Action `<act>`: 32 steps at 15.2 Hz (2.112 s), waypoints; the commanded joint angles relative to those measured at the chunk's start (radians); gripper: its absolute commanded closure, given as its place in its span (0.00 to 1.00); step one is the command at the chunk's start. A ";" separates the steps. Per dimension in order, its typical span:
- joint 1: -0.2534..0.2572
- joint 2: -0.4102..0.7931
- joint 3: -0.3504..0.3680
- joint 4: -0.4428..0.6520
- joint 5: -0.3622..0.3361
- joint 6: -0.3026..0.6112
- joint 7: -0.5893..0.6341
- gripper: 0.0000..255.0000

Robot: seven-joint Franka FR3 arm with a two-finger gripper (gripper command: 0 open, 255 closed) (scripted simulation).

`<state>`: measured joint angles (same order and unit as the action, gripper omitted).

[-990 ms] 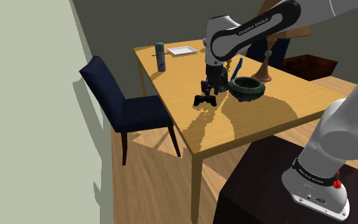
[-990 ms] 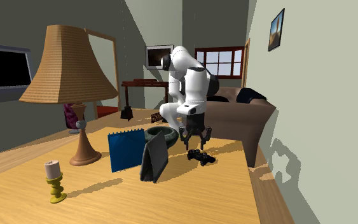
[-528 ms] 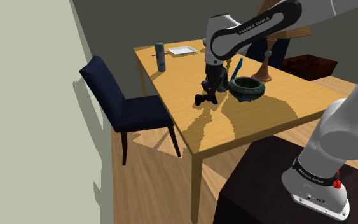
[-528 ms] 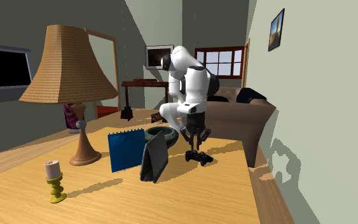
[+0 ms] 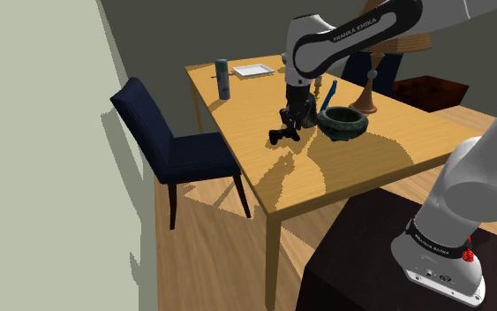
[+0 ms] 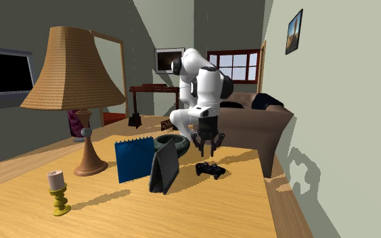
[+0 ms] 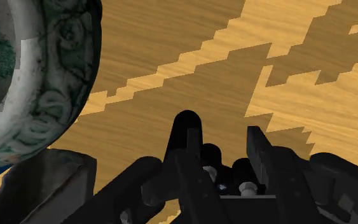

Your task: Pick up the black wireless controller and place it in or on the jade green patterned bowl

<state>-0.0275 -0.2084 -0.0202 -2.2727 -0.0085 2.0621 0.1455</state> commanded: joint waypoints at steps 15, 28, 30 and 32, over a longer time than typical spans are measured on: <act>-0.004 0.222 -0.009 0.143 -0.119 -0.042 -0.178 0.00; -0.004 0.222 -0.009 0.143 -0.119 -0.042 -0.178 1.00; -0.004 0.216 -0.009 0.150 -0.118 -0.055 -0.180 1.00; -0.003 0.206 -0.008 0.166 -0.117 -0.080 -0.183 1.00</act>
<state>-0.0304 -0.0002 -0.0283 -2.1175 -0.1260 1.9948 -0.0348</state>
